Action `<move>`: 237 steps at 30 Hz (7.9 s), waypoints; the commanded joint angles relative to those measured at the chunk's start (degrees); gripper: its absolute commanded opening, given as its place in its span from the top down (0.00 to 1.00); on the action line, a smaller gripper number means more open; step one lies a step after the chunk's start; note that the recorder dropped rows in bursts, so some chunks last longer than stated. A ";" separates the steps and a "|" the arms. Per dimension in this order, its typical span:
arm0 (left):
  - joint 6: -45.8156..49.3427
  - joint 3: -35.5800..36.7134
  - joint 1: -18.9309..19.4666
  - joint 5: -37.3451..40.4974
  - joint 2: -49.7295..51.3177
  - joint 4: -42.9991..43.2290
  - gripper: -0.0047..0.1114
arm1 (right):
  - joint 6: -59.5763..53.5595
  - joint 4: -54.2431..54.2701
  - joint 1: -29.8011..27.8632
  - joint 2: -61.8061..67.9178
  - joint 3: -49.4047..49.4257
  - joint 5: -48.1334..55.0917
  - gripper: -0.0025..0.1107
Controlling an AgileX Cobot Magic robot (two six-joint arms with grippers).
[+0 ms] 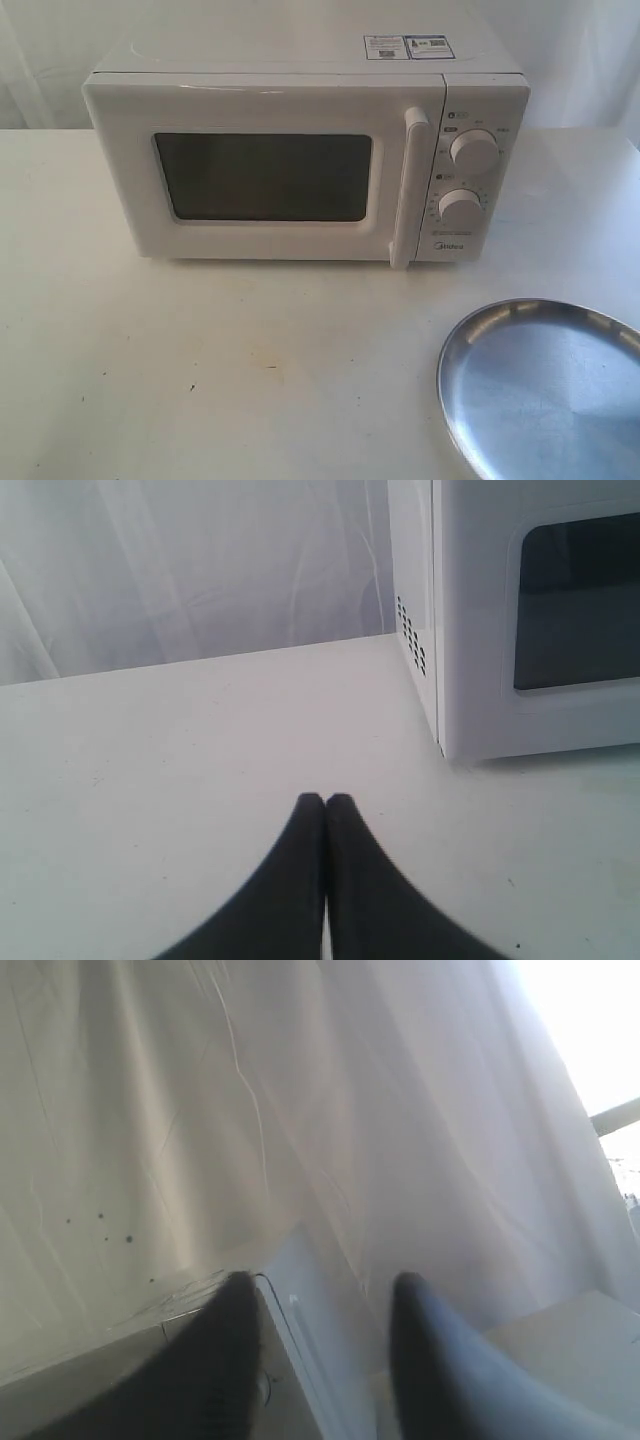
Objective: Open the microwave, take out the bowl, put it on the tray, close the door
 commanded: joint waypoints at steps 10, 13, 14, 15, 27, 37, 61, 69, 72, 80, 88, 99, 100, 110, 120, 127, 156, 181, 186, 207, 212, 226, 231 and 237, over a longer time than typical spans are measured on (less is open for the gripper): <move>0.00 -0.16 -0.12 0.17 -0.12 -0.07 0.96 | 19.11 -29.43 -0.28 5.32 -2.75 -5.82 0.98; 0.00 -0.16 -0.12 0.17 -0.12 -0.07 0.96 | 33.30 -46.02 -0.28 12.49 -7.46 -15.22 0.98; 0.00 -0.16 -0.12 0.17 -0.12 -0.07 0.96 | 35.65 -50.03 -0.28 15.10 -9.33 -19.34 0.98; 0.00 -0.16 -0.12 0.17 -0.12 -0.07 0.96 | 37.24 -54.57 -0.28 18.53 -11.92 -22.56 0.98; 0.00 -0.16 -0.12 0.17 -0.12 -0.07 0.96 | 11.45 -55.62 -0.28 62.17 -23.66 -36.74 0.98; 0.00 -0.16 -0.12 0.17 -0.12 -0.07 0.96 | -1.20 -56.48 -0.28 89.36 -32.53 -48.45 0.98; 0.00 -0.16 -0.12 0.17 -0.12 -0.07 0.96 | 7.81 -67.18 1.28 95.37 -47.63 -42.58 0.56; 0.00 -0.16 -0.12 0.17 -0.12 -0.07 0.96 | 7.51 -67.87 4.30 98.06 -50.23 -41.91 0.76; 0.00 -0.16 -0.12 0.17 -0.12 -0.07 0.96 | 6.62 -67.87 4.30 98.06 -50.23 -43.26 0.97; 0.00 -0.16 -0.12 0.17 -0.12 -0.07 0.96 | 4.68 -75.88 4.30 97.95 -50.23 -48.45 0.98; 0.00 -0.16 -0.12 0.17 -0.12 -0.07 0.96 | 4.68 -83.44 4.30 97.39 -50.23 -48.45 0.98; 0.00 -0.16 -0.12 0.17 -0.12 -0.07 0.96 | 6.05 -86.33 4.91 92.17 -49.36 -48.45 0.98; 0.00 -0.16 -0.12 0.17 -0.12 -0.07 0.96 | 6.08 -87.02 5.42 91.23 -49.10 -48.45 0.98; 0.00 -0.16 -0.12 0.17 -0.12 -0.07 0.96 | 6.87 -88.79 10.55 83.56 -45.10 -48.45 0.98; 0.00 -0.16 -0.12 0.17 -0.12 -0.07 0.96 | 11.59 -86.49 8.77 83.33 -44.85 -48.45 0.98; 0.00 -0.16 -0.12 0.17 -0.12 -0.07 0.96 | 12.28 -75.25 5.98 83.41 -41.11 -29.87 0.98; 0.00 -0.16 -0.12 0.17 -0.12 -0.07 0.96 | 6.37 -68.82 -0.91 100.02 -45.63 -45.87 0.55; 0.00 -0.16 -0.12 0.17 -0.12 -0.07 0.96 | 11.52 -75.88 4.98 103.18 -51.90 -48.45 0.63; 0.00 -0.16 -0.12 0.17 -0.12 -0.07 0.96 | 13.99 -75.61 8.70 100.46 -51.32 -46.62 0.63; 0.00 -0.16 -0.12 0.17 -0.12 -0.07 0.96 | 7.25 -85.90 12.93 96.14 -49.52 -48.45 0.98; 0.00 -0.16 -0.12 0.17 -0.12 -0.07 0.96 | 9.67 -91.85 13.05 93.21 -49.06 -48.45 0.98; 0.00 -0.16 -0.12 0.17 -0.12 -0.07 0.96 | 23.12 -93.18 12.73 79.48 -38.82 -28.65 0.98; 0.00 -0.16 -0.12 0.17 -0.12 -0.07 0.96 | 28.91 -94.13 12.73 72.91 -36.74 -27.93 0.97; 0.00 -0.16 -0.12 0.17 -0.12 -0.07 0.96 | 31.85 -97.16 12.73 69.29 -36.74 -40.77 0.72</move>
